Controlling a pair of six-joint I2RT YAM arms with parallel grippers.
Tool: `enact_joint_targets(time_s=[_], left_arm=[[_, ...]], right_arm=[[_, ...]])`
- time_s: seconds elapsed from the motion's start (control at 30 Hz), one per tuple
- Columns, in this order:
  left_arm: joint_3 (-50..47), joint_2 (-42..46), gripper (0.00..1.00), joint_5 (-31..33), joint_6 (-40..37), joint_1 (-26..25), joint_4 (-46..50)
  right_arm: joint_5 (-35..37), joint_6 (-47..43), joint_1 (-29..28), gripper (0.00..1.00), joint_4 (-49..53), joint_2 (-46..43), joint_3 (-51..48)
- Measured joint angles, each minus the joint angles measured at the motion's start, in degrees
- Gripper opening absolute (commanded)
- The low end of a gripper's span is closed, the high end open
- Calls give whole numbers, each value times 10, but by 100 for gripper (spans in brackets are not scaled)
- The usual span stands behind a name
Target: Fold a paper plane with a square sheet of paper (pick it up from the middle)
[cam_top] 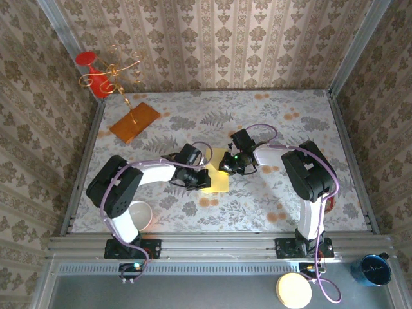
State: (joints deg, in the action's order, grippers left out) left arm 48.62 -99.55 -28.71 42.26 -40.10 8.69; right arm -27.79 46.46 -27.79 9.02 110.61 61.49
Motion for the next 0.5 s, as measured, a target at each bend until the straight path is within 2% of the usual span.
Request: enact_joint_targets(time_s=[0.27, 0.5], left_arm=[[-62, 45, 6, 7, 2, 0, -39], [-73, 100, 6, 13, 3, 5, 16]], right_arm=[[-16, -23, 1, 4, 2, 9, 9], [-20, -64, 3, 5, 22, 36, 55]])
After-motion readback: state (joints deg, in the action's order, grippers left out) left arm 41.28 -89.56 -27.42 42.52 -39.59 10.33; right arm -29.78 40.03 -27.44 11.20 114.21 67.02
